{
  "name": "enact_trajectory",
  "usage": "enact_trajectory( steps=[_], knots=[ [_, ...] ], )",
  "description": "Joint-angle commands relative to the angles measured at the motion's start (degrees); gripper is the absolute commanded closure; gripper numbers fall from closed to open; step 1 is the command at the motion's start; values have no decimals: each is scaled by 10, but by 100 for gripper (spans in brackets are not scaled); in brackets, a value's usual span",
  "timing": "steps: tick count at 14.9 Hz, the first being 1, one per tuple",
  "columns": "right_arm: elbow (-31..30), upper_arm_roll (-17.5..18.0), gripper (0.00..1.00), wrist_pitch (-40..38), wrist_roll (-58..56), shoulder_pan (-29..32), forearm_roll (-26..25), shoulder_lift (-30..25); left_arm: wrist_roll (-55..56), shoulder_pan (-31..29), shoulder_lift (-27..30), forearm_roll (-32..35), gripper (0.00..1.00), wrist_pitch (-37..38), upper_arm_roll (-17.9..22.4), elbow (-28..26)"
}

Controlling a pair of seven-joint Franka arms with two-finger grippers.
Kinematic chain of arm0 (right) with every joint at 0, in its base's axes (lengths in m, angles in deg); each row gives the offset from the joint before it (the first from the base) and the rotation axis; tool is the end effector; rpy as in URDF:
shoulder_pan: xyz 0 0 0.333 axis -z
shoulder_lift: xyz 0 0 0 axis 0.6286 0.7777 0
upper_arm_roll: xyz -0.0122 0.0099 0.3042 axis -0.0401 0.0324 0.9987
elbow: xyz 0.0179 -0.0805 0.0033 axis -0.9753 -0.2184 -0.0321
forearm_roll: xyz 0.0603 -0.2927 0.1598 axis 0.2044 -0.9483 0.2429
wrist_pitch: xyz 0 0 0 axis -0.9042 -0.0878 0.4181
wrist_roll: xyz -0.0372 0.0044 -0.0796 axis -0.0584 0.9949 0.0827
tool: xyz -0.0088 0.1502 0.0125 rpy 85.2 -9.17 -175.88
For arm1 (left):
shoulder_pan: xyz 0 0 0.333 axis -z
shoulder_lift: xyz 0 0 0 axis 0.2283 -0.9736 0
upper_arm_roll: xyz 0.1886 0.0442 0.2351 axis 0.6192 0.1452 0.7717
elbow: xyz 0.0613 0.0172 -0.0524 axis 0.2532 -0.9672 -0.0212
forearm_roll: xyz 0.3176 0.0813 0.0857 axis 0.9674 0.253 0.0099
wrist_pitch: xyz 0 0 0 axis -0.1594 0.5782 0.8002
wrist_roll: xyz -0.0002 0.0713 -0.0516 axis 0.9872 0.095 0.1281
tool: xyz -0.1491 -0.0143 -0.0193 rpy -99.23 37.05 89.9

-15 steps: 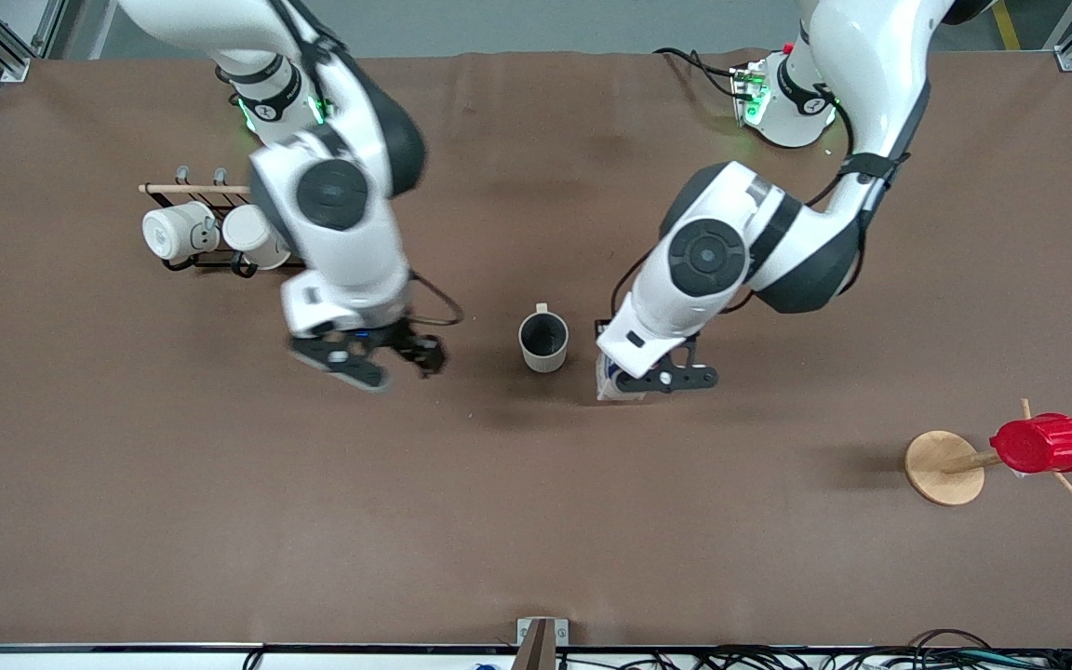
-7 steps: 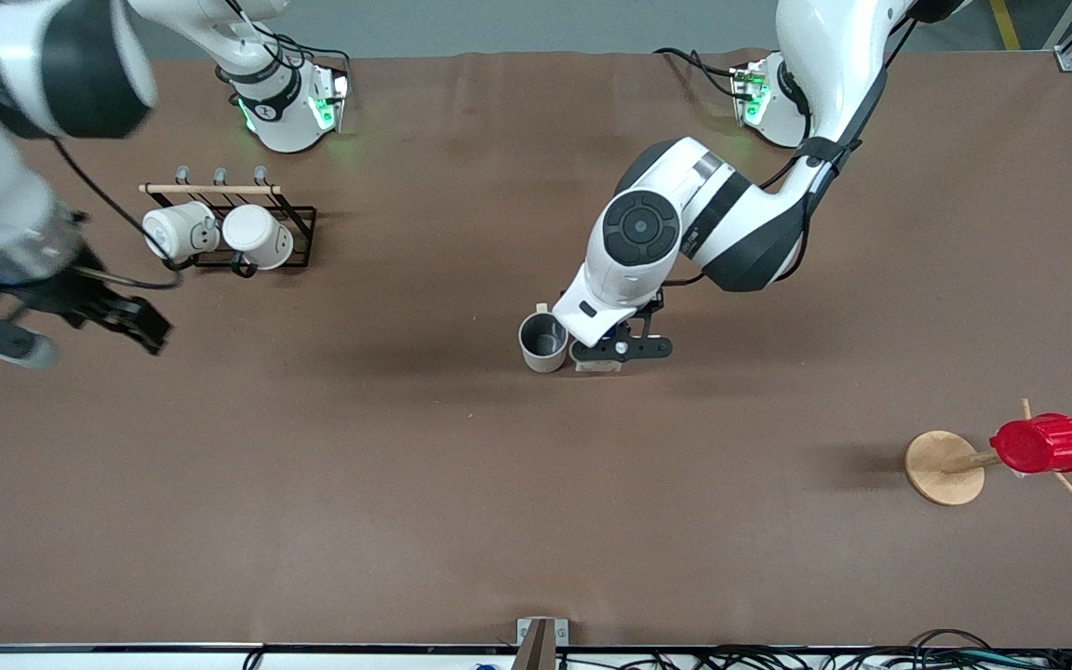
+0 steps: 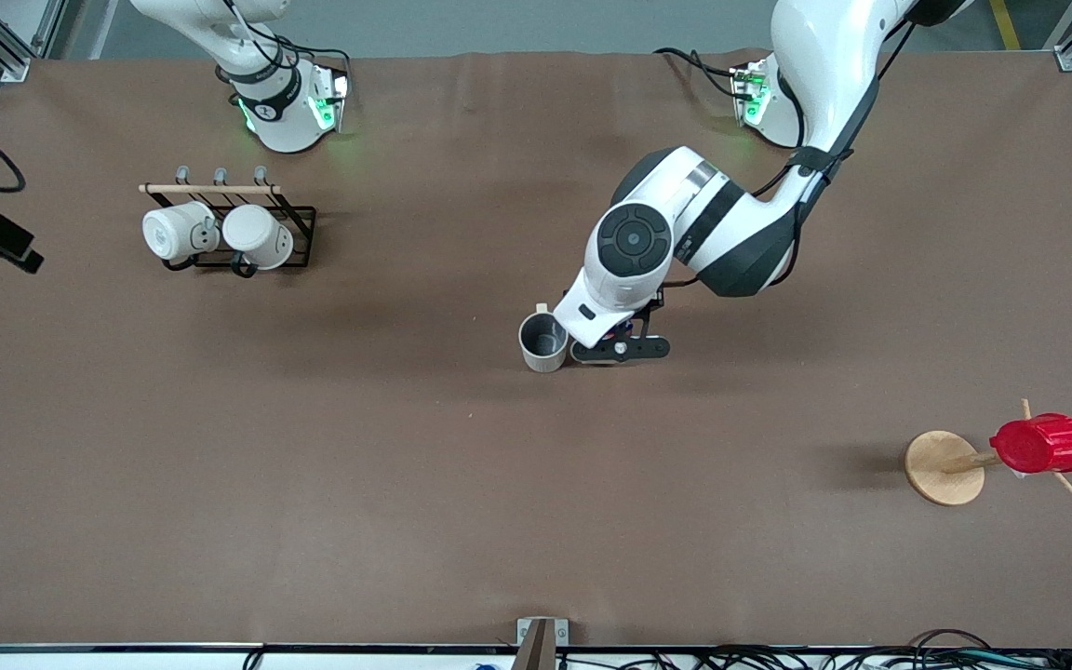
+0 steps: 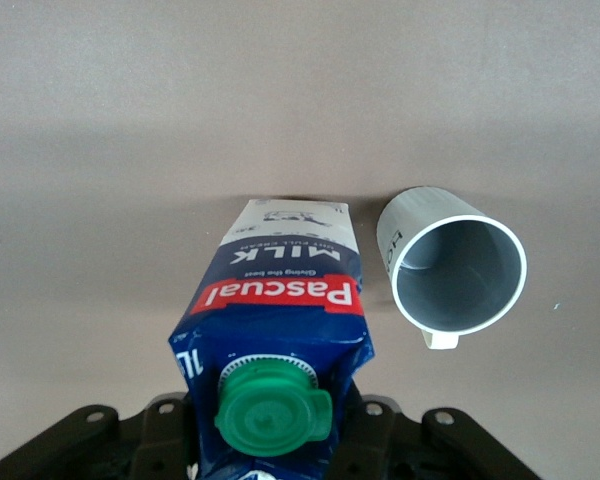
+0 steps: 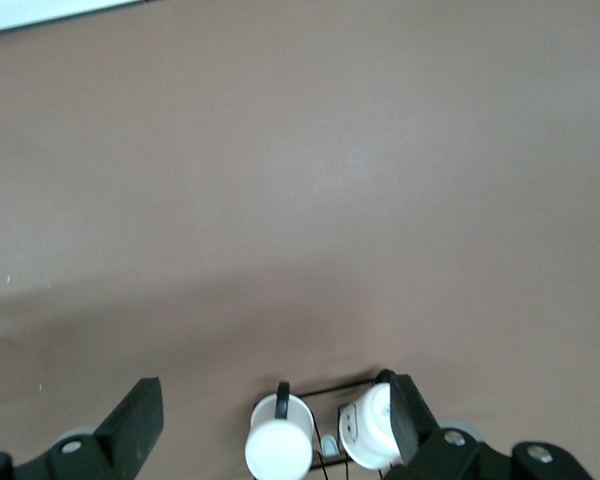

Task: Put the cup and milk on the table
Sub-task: 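Lower the milk carton beside the grey mug with the left gripper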

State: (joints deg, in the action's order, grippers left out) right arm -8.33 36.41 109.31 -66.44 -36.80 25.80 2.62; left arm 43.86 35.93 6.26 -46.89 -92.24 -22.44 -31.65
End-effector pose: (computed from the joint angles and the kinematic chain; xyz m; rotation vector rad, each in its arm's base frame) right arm 0.4957 -0.0408 0.5947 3.0965 -0.3318 0.0647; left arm 0.4859 -0.3952 0.3310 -3.1014 -0.0006 0.3021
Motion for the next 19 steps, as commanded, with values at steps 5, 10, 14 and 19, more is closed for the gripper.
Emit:
enact_trajectory(
  steps=[5, 10, 14, 19],
  knots=[
    [4, 27, 0, -10, -26, 34, 19, 2, -43, -2, 1, 12, 85, -3, 0, -14],
    [4, 31, 0, -8, -26, 31, 18, 2, -44, -1, -1, 11, 83, -36, 0, -38],
    [3, 28, 0, -9, -25, 24, 18, 3, -43, -5, 1, 6, 69, -37, 0, -37],
    [3, 26, 0, -10, -25, 22, 19, 3, -39, -6, 5, 7, 0, -36, 0, -35]
  ],
)
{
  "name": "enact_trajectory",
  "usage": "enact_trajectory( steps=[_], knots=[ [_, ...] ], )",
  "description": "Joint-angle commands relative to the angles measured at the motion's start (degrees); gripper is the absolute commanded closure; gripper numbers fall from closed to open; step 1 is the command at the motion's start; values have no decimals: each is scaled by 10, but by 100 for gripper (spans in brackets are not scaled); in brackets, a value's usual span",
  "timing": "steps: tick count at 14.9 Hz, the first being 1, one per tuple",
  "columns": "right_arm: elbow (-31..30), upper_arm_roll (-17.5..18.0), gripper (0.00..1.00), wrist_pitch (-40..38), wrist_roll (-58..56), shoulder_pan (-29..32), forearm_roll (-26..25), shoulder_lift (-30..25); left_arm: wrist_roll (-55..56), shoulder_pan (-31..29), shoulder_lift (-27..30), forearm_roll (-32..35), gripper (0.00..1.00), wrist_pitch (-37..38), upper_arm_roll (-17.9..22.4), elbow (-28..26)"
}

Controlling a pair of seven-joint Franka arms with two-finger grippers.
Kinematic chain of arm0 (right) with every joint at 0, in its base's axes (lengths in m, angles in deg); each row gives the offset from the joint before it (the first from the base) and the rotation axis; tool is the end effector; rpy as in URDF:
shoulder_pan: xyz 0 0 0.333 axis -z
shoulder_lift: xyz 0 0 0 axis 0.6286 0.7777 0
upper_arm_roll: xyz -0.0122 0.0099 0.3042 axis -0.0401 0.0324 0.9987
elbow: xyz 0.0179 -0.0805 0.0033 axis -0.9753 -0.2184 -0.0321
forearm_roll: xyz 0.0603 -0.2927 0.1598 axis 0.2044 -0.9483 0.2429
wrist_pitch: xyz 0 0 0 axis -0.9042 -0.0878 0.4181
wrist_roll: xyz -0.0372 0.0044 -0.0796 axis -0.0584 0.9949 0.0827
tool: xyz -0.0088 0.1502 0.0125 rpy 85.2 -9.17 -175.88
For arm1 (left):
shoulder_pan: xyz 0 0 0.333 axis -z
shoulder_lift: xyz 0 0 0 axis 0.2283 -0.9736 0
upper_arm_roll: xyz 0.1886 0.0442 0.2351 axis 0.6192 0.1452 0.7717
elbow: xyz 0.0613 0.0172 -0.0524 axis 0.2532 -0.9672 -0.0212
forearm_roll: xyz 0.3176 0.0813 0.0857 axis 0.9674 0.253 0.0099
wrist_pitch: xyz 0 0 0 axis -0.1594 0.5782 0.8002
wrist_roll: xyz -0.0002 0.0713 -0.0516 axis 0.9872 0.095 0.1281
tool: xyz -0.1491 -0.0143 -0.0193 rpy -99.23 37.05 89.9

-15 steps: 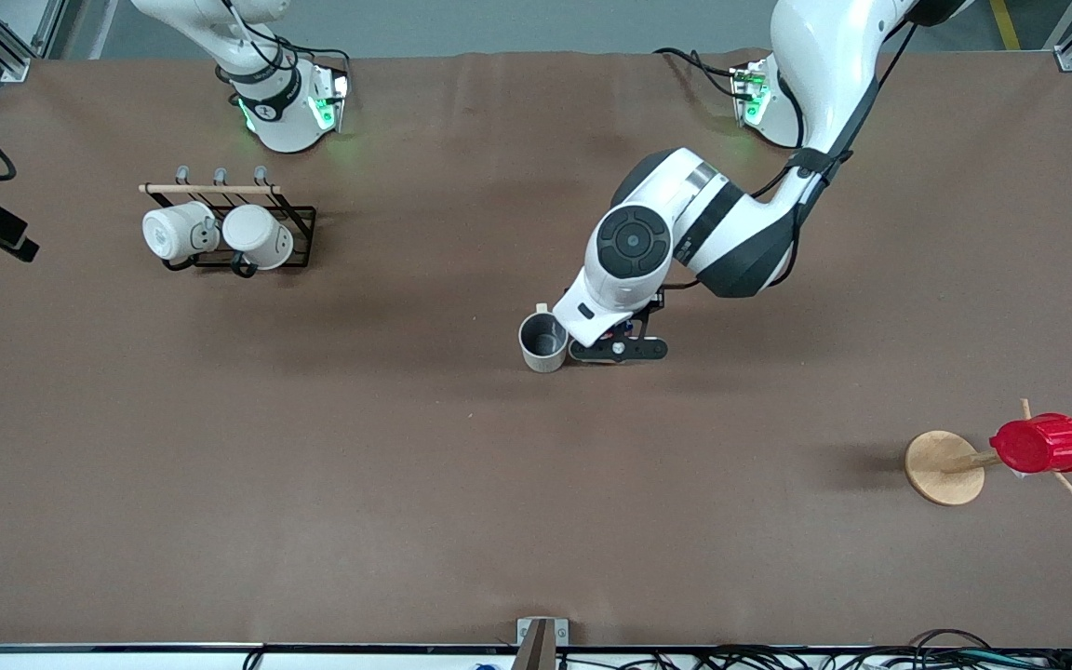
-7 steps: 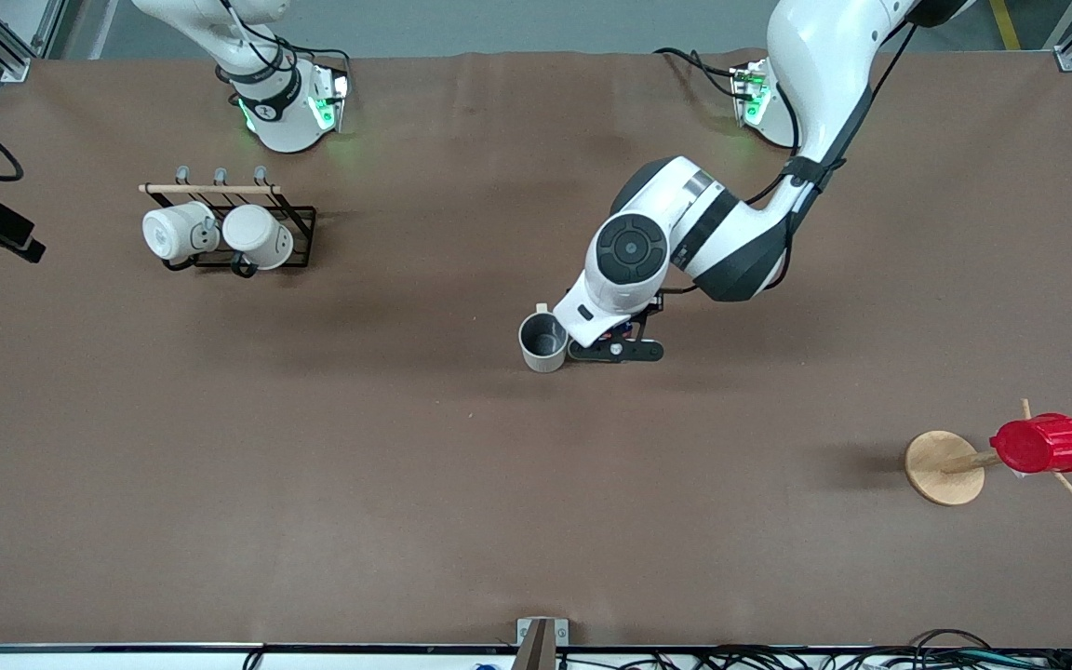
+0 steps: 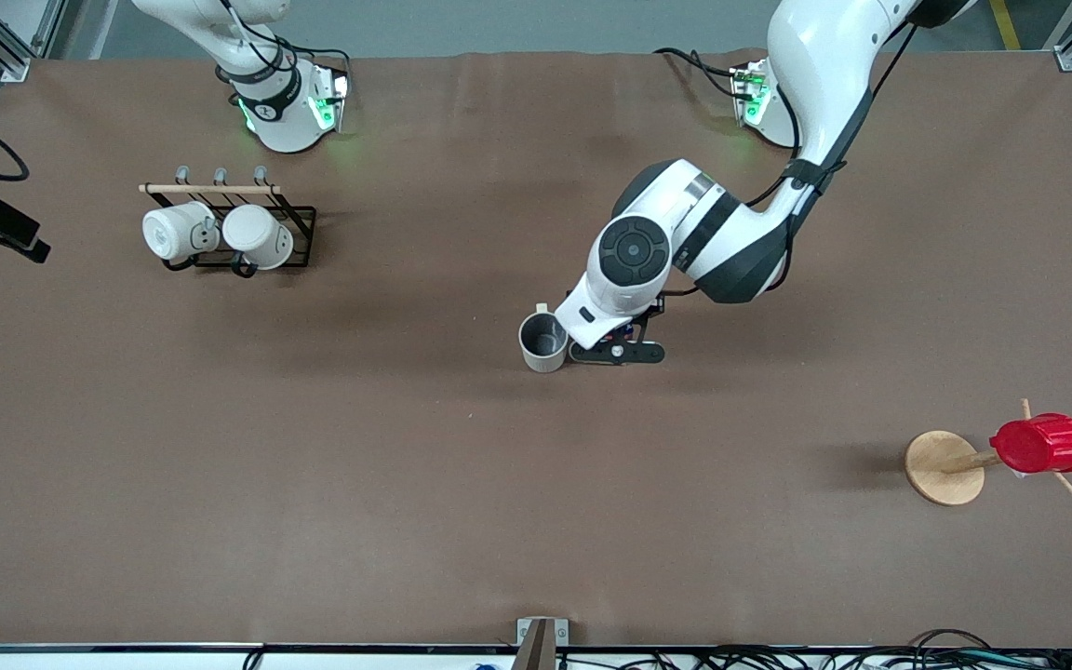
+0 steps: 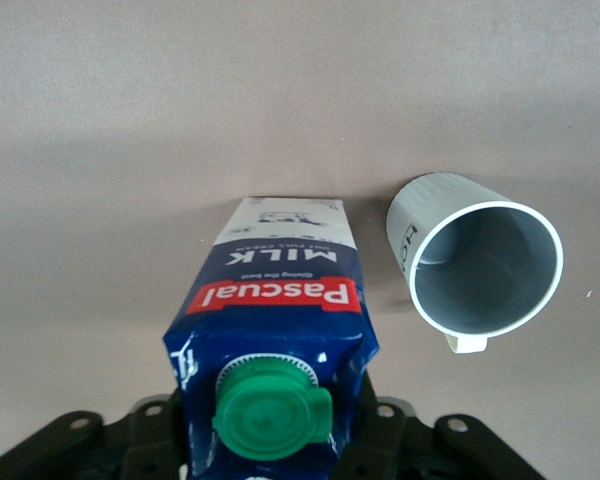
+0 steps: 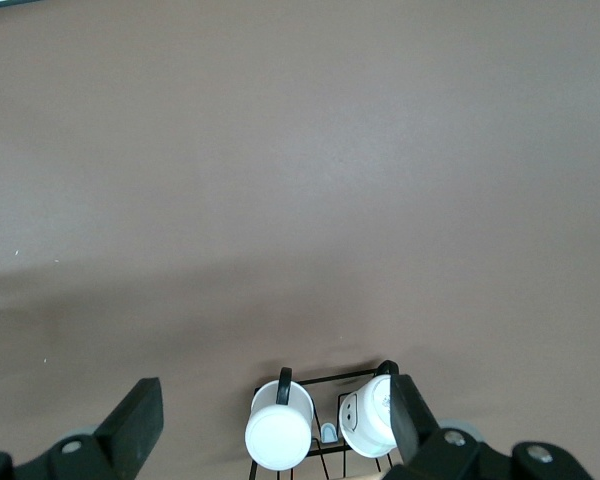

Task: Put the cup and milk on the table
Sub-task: 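Lower the milk carton beside the grey mug with the left gripper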

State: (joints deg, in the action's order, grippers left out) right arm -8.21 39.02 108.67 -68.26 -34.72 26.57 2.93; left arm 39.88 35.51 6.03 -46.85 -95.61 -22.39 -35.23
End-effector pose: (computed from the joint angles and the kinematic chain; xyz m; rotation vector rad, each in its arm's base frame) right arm 0.4960 -0.0341 0.5918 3.1155 -0.2685 0.0414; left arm 0.4825 -0.3919 0.3080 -3.1031 0.1032 0.3144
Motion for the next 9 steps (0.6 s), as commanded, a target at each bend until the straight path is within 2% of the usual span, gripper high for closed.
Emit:
enact_trajectory(
  steps=[1, 9],
  knots=[
    [2, 0, 0, -3, -7, 2, 11, -1, 3, -2, 9, 5, 0, -2, -1, 2],
    [2, -1, 0, -8, -34, -2, 4, -1, 3, -24, 81, 4, 0, 20, -1, 5]
  ],
)
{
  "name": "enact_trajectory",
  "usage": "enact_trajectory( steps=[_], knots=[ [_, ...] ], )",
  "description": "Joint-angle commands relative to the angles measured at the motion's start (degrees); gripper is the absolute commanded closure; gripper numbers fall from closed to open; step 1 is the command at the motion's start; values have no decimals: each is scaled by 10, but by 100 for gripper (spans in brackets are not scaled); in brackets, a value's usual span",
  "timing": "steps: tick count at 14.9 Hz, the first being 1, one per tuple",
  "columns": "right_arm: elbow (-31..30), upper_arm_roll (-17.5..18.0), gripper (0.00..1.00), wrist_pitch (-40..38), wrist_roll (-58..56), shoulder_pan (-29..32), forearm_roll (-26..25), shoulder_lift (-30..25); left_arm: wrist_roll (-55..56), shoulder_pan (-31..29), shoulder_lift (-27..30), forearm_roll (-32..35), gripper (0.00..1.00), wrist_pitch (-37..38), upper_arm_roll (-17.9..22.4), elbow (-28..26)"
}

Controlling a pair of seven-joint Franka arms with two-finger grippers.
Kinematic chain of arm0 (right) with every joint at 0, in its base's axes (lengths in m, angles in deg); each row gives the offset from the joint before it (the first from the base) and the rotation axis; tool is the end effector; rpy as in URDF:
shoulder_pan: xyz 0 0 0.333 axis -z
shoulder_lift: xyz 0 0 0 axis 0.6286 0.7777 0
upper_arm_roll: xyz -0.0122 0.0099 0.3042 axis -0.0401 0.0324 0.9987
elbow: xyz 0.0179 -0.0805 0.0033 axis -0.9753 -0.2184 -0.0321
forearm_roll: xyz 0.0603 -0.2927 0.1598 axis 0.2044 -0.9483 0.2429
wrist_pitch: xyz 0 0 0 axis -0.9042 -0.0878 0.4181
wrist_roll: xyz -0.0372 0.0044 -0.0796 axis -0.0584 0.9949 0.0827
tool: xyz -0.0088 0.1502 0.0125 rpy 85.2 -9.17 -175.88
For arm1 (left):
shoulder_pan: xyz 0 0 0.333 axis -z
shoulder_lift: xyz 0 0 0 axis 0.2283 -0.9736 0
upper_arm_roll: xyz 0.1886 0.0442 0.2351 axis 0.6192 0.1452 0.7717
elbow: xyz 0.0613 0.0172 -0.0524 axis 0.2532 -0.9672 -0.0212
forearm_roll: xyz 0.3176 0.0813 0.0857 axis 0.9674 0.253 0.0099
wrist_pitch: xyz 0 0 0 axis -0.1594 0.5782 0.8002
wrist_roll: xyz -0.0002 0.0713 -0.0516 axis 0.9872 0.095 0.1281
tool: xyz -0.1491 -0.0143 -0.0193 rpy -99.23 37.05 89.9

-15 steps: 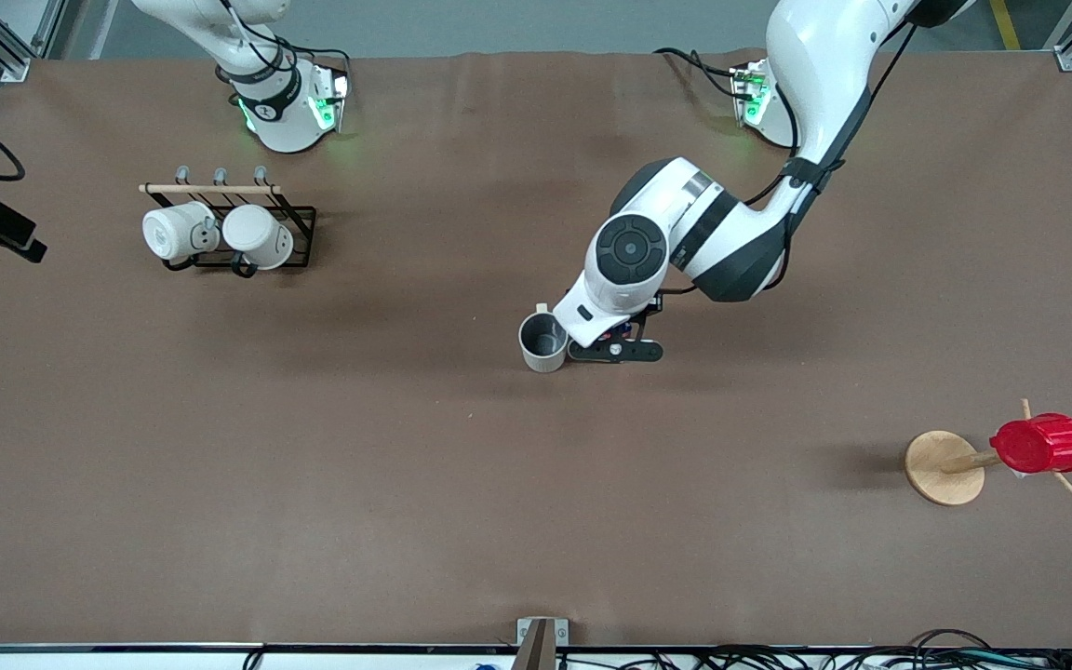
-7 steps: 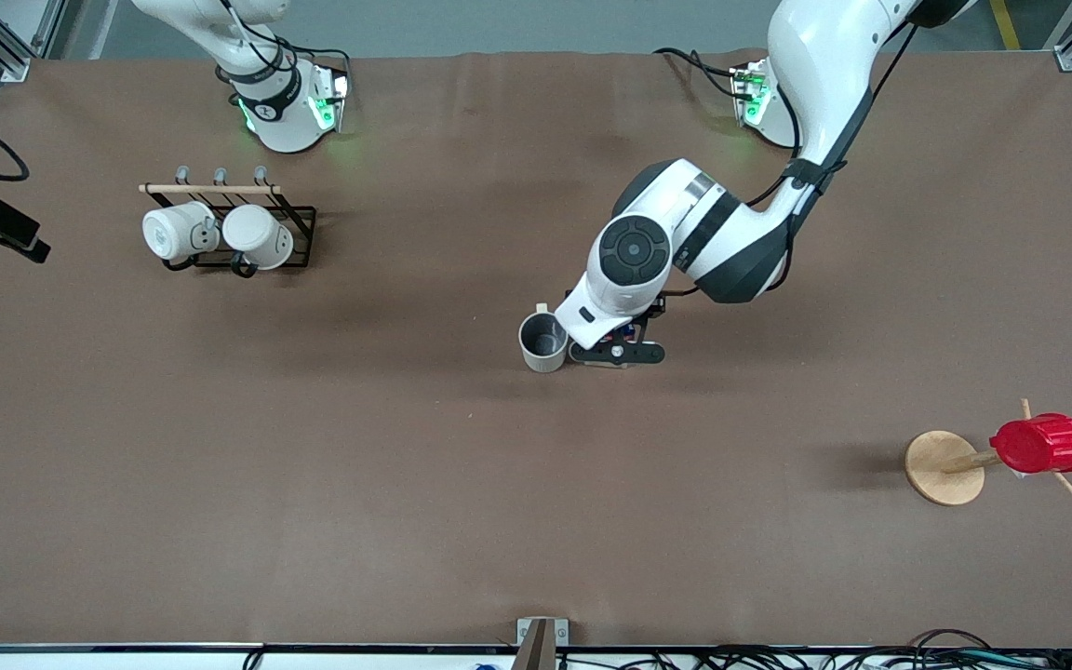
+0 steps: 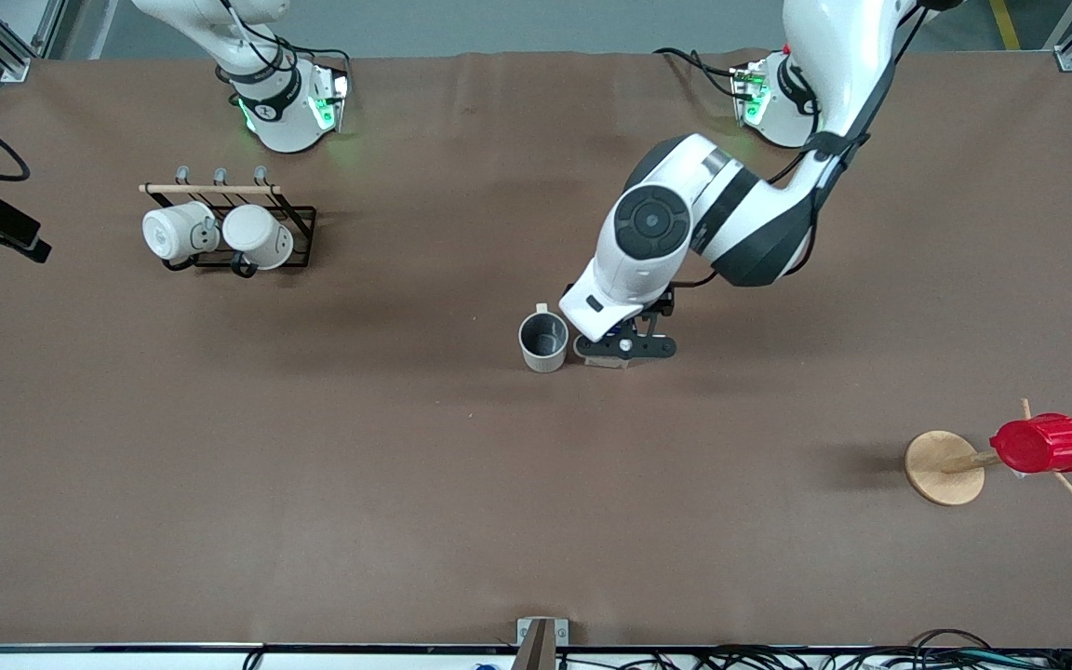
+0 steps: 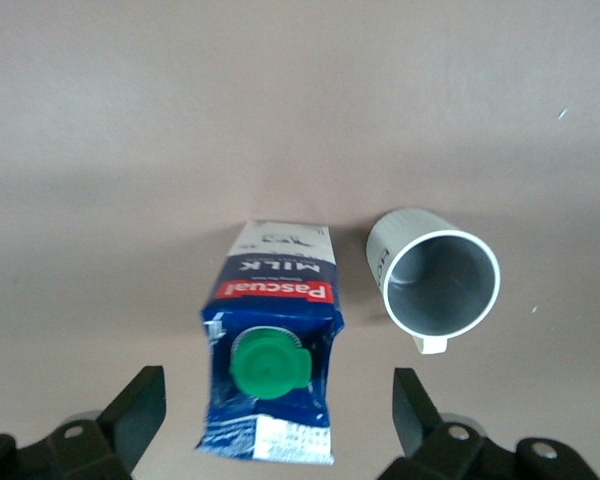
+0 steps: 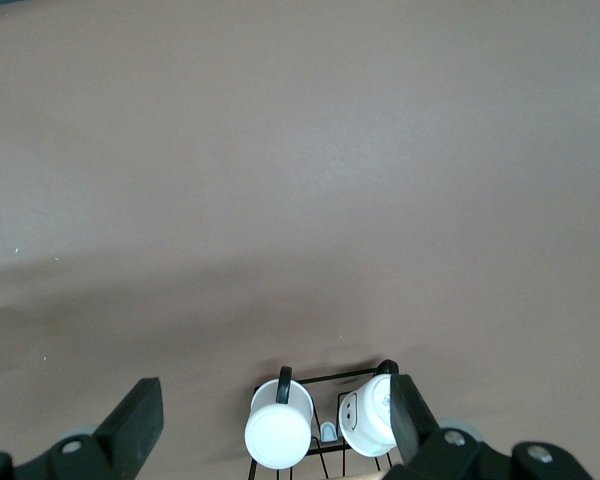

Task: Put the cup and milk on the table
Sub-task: 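Lower the milk carton beside the grey mug with the left gripper, then open the left gripper and withdraw it from the milk carton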

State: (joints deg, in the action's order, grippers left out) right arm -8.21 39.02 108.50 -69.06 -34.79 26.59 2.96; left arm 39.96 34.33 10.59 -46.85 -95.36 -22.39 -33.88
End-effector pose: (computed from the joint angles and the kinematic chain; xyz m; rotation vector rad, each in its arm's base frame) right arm 0.4958 -0.0334 0.5913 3.1176 -0.2449 0.0358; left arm 0.4948 -0.3832 0.3646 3.1163 -0.0681 -0.1750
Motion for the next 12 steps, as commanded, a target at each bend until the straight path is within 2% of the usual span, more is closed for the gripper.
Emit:
enact_trajectory(
  steps=[1, 5, 12],
  knots=[
    [2, -2, 0, -8, -56, -1, 4, -2, -1, -19, 50, 4, 0, 32, -1, -10],
    [2, -3, 0, -9, -62, -1, 3, -1, -10, -68, 105, 5, 0, 58, -2, -12],
    [2, -9, 0, -9, -62, -1, 7, -2, -149, -208, 171, 3, 0, 80, -3, -12]
  ],
)
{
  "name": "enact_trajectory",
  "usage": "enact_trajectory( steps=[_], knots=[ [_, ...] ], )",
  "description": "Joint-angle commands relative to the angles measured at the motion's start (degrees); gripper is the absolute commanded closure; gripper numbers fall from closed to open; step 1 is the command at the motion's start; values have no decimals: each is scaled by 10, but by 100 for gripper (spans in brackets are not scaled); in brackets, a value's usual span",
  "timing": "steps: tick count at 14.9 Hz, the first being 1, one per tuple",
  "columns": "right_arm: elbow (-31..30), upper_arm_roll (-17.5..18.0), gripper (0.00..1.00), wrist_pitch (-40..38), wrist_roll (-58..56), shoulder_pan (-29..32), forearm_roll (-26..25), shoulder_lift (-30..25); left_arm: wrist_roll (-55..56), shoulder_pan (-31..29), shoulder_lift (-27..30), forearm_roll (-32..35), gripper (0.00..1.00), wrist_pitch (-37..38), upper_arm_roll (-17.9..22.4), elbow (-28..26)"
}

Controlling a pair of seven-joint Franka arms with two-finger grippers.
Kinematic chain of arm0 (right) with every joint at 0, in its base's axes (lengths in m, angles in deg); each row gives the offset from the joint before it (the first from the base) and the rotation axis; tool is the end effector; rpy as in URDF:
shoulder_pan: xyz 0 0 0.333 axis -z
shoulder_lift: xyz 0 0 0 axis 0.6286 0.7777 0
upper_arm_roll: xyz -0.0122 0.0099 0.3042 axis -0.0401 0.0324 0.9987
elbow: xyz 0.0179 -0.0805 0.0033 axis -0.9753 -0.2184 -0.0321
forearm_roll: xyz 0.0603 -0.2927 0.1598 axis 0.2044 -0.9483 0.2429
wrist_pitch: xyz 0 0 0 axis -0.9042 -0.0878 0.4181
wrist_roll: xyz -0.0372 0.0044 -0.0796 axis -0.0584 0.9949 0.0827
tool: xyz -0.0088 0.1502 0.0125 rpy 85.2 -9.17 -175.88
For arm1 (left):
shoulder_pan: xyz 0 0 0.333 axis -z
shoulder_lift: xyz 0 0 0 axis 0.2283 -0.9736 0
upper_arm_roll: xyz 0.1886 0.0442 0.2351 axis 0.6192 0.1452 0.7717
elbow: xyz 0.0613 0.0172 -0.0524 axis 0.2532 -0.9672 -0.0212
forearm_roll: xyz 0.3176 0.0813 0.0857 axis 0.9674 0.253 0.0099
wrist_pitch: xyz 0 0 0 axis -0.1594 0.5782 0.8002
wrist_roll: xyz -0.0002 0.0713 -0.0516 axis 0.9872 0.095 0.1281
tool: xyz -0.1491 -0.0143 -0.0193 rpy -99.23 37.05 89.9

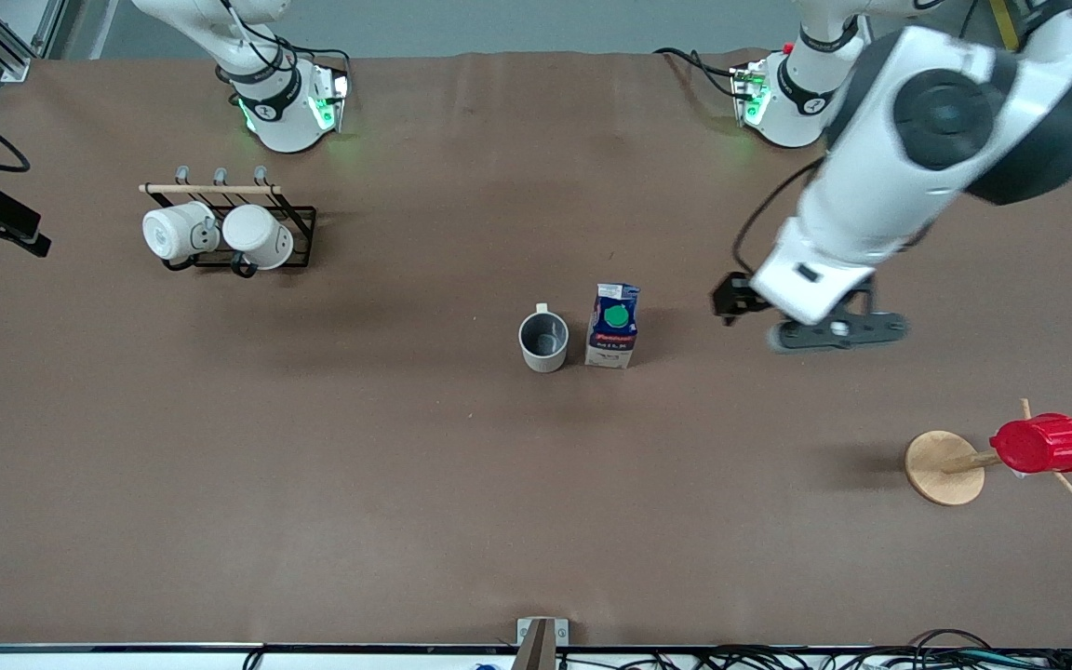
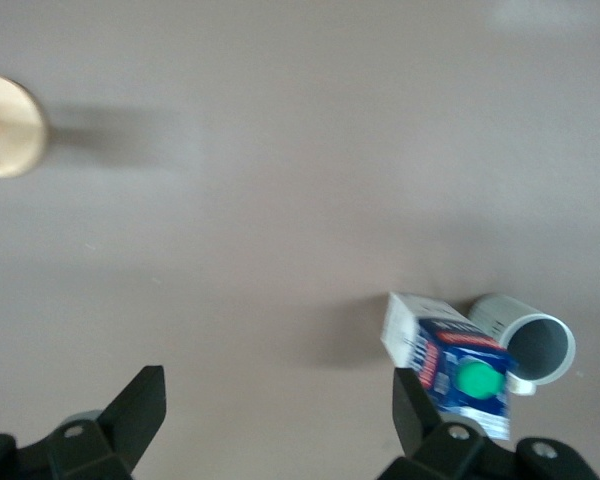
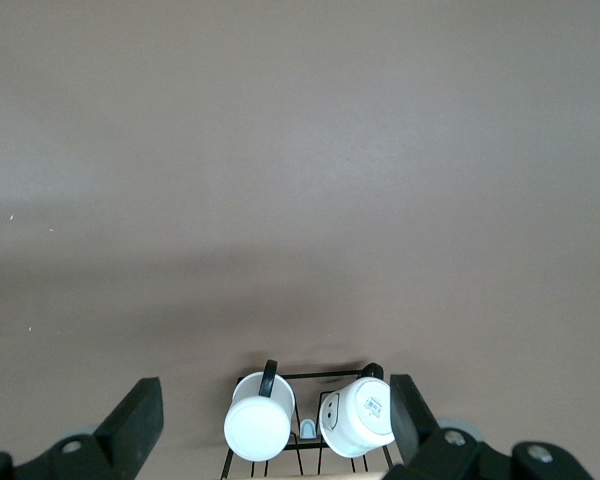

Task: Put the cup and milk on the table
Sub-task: 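Open the left gripper and withdraw it from the milk carton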

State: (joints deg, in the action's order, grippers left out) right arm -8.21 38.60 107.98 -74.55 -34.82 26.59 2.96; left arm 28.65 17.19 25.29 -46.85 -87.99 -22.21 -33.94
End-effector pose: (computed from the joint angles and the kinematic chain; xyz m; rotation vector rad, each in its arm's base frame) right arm 0.4942 -0.0367 0.5904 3.1247 -0.1060 0.0204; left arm 0.5422 -0.2094 0.5019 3.1262 0.0842 0.0547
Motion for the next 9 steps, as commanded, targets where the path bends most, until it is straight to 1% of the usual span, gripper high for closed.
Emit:
enact_trajectory(
  steps=[1, 3, 5, 9],
  knots=[
    [2, -5, 0, -4, -7, -2, 8, -2, -62, -59, 31, 1, 0, 6, -4, -12],
    [2, -5, 0, -4, -6, -2, 9, -2, -112, -97, 42, -22, 0, 7, -4, -12],
    [2, -5, 0, -4, -6, -2, 9, -2, -157, -122, 53, -35, 0, 32, -4, -11],
    [2, -5, 0, -3, -4, -2, 9, -2, -167, -122, 66, -32, 0, 37, -4, -12]
  ],
)
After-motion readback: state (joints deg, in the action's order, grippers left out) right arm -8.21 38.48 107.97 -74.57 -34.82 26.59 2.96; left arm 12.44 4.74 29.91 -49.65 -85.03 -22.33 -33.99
